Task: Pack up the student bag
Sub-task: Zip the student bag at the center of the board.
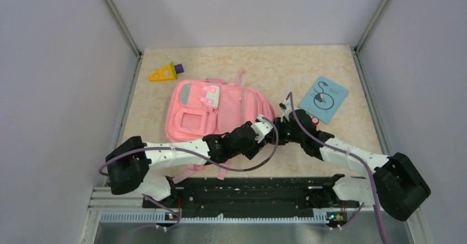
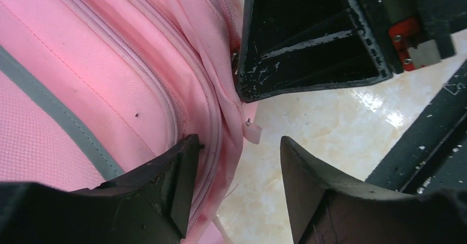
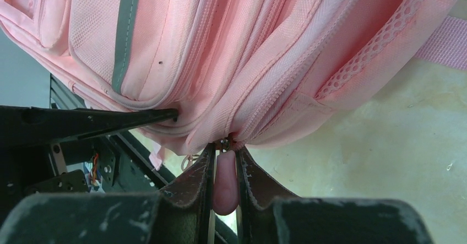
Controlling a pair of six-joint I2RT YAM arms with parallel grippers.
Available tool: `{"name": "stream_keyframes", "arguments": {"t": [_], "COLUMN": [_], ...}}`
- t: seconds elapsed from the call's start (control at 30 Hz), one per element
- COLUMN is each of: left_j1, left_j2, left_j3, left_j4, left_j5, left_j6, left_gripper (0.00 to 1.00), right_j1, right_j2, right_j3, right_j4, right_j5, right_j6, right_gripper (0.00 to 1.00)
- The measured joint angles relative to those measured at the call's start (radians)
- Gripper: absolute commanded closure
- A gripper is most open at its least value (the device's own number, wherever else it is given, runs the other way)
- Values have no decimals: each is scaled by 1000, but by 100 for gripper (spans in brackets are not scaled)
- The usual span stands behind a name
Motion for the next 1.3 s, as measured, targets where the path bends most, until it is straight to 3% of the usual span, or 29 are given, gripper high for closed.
{"name": "stream_keyframes", "arguments": {"t": [0.1, 0.33, 0.57, 0.77, 1.3], "left_j1": [-15, -71, -108, -122, -138], "left_j2": [31, 106, 117, 35, -180], "left_j3": [9, 44, 42, -14, -39], "left_j4": [4, 10, 21, 16, -303], "left_j5": [-62, -290, -388, -403, -419], "left_j6": [9, 38, 27, -40, -412], "left_gripper": [49, 100, 100, 100, 100], "right_j1": [0, -1, -15, -95, -167], "right_j2": [0, 0, -3, 5, 123], "right_j3": [0, 0, 15, 64, 227], "right_j4": [0, -3, -40, -89, -216], "right_j5": [-3, 0, 7, -90, -225], "right_j6": [0, 1, 8, -2, -109], "right_gripper": [100, 100, 100, 100, 100]}}
